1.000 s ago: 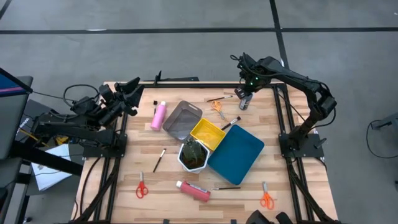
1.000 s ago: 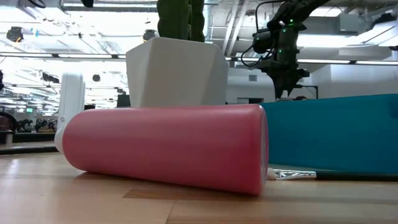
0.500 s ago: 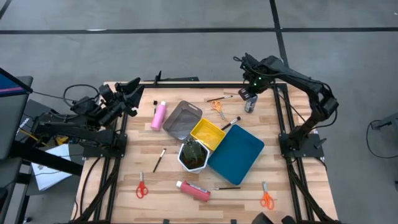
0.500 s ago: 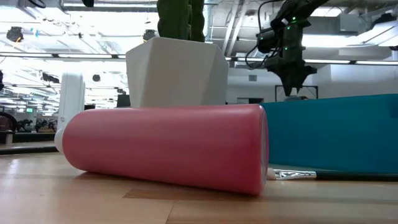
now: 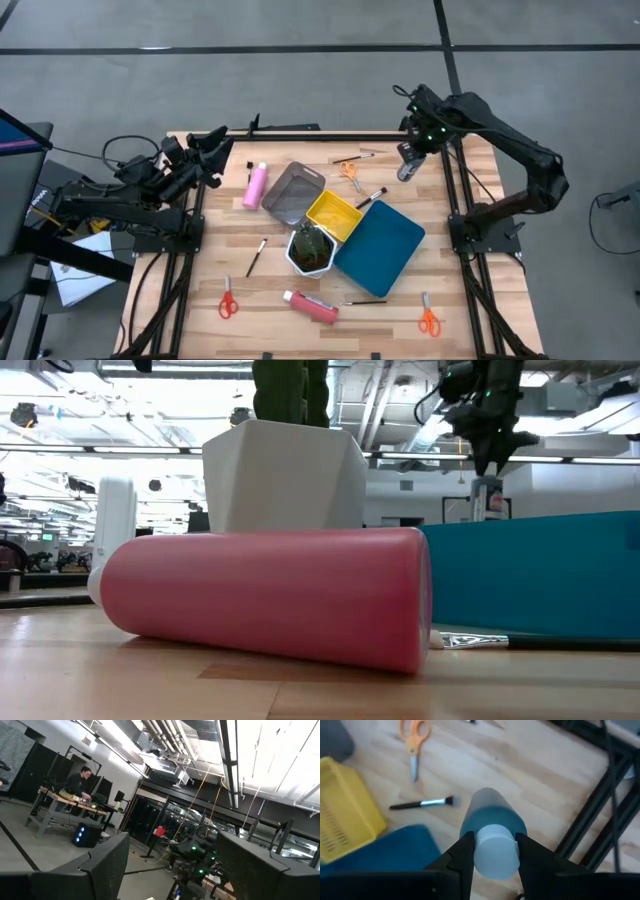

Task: Pick & Place Paint Supplies
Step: Put the blue paint bottle into the blue bin

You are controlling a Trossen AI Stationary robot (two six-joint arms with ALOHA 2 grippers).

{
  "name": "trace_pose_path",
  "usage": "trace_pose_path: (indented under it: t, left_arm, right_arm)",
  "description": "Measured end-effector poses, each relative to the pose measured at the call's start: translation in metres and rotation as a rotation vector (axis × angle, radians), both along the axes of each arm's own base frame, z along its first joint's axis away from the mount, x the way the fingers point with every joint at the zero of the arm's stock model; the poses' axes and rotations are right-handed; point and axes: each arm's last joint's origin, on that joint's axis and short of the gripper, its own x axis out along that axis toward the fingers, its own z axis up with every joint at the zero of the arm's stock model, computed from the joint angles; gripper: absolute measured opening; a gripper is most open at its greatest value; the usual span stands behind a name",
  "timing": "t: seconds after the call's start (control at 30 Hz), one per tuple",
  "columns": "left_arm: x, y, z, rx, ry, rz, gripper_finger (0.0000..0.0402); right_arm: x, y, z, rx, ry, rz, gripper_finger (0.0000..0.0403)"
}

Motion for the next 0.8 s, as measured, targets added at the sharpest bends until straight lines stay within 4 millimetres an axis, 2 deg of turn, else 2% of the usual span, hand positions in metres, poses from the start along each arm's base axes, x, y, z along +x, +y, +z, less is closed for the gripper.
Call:
trace_pose_path:
  t: [0.47,0.8]
  left_arm:
    - [0.000,0.000,0.000,0.000,0.000,0.001,0.0294]
    - [0.004,0.000,-0.002,0.000,0.015,0.001,0.0294]
  right_arm:
    - [-0.002,0.076,0.022,0.057,-0.053,-0.037,0.0113]
    - [0.017,0.126,0.023,0.135,-0.110,-0.041,0.0113]
